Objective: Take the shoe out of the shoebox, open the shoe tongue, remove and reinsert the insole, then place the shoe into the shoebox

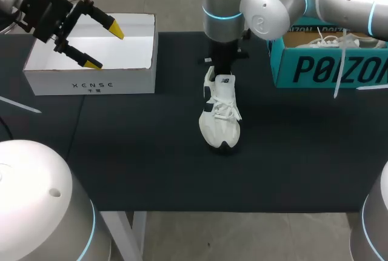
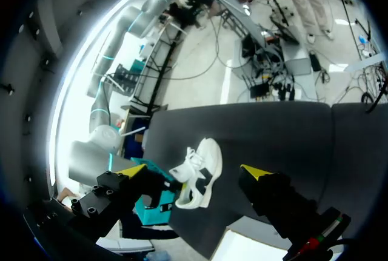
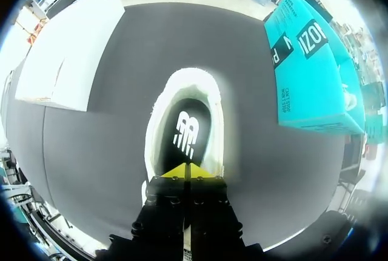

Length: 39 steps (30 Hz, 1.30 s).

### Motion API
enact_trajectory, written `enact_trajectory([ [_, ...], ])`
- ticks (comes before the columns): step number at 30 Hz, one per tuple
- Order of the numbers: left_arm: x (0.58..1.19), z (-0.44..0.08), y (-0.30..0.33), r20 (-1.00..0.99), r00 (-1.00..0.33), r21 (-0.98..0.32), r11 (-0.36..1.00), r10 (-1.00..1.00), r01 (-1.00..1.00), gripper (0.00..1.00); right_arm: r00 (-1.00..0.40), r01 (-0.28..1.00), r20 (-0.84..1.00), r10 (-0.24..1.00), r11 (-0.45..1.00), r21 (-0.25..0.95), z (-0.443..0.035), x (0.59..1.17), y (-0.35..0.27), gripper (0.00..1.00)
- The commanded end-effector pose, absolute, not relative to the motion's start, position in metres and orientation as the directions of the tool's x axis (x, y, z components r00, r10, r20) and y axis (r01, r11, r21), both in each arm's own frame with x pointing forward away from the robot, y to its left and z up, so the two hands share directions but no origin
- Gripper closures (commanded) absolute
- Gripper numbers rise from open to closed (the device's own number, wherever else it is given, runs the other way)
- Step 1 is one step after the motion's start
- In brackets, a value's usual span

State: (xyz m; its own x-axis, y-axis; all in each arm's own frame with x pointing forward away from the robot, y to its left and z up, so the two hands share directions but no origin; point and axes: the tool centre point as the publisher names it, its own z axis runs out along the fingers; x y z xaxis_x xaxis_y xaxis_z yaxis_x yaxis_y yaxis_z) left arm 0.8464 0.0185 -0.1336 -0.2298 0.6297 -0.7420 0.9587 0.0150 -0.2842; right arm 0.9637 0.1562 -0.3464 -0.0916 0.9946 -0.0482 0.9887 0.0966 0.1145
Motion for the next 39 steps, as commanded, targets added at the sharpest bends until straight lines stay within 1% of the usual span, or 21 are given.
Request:
enact_trajectory([
  [1, 0.847, -0.1333, 0.0187, -0.74, -0.229, -0.284, 0.014, 0.632, 0.959, 0.0, -0.087, 0.989, -0.047, 0.995, 0.091, 0.112, -0.3449, 0.9617, 0.1578, 1.0],
  [3, 0.847, -0.1333, 0.0187, -0.74, -0.229, -0.284, 0.014, 0.632, 0.959, 0.0, -0.086, 0.99, -0.046, 0.995, 0.09, 0.111, -0.345, 0.96, 0.1583, 1.0],
  [6, 0.847, -0.1333, 0.0187, -0.74, -0.229, -0.284, 0.014, 0.632, 0.959, 0.0, -0.085, 0.99, -0.049, 0.995, 0.09, 0.107, -0.3467, 0.9588, 0.1579, 0.89],
  [8, 0.847, -0.1333, 0.0187, -0.74, -0.229, -0.284, 0.014, 0.632, 0.959, 0.0, -0.081, 0.991, -0.049, 0.996, 0.085, 0.105, -0.3475, 0.9587, 0.1566, 0.84],
  [9, 0.847, -0.1333, 0.0187, -0.74, -0.229, -0.284, 0.014, 0.632, 0.959, 0.0, -0.078, 0.991, -0.045, 0.996, 0.082, 0.102, -0.3479, 0.9586, 0.1564, 0.8],
  [10, 0.847, -0.1333, 0.0187, -0.74, -0.229, -0.284, 0.014, 0.632, 0.959, 0.0, -0.078, 0.992, -0.044, 0.996, 0.082, 0.1, -0.3486, 0.9584, 0.1562, 0.72],
  [13, 0.847, -0.1333, 0.0187, -0.74, -0.229, -0.284, 0.014, 0.632, 0.959, 0.0, -0.08, 0.992, -0.047, 0.996, 0.084, 0.095, -0.3502, 0.9576, 0.1565, 0.67],
  [19, 0.847, -0.1333, 0.0187, -0.74, -0.229, -0.284, 0.014, 0.632, 0.959, 0.0, -0.076, 0.993, -0.05, 0.996, 0.08, 0.087, -0.3514, 0.9569, 0.1562, 0.69],
  [25, 0.847, -0.1333, 0.0187, -0.74, -0.229, -0.284, 0.014, 0.632, 0.959, 0.0, -0.074, 0.994, -0.043, 0.996, 0.078, 0.083, -0.3497, 0.9567, 0.1571, 0.65],
  [27, 0.847, -0.1333, 0.0187, -0.74, -0.229, -0.284, 0.014, 0.632, 0.959, 0.0, -0.075, 0.993, -0.039, 0.996, 0.078, 0.084, -0.3476, 0.9565, 0.1579, 0.6],
  [29, 0.847, -0.1333, 0.0187, -0.74, -0.229, -0.284, 0.014, 0.632, 0.959, 0.0, -0.077, 0.993, -0.037, 0.996, 0.08, 0.086, -0.3465, 0.9565, 0.1588, 0.51],
  [32, 0.847, -0.1333, 0.0187, -0.74, -0.229, -0.284, 0.014, 0.632, 0.959, 0.0, -0.078, 0.993, -0.036, 0.996, 0.081, 0.086, -0.3465, 0.9563, 0.1591, 0.32],
  [39, 0.847, -0.1333, 0.0187, -0.74, -0.229, -0.284, 0.014, 0.632, 0.959, 0.0, -0.076, 0.993, -0.037, 0.996, 0.079, 0.083, -0.3484, 0.9532, 0.1601, 0.27],
])
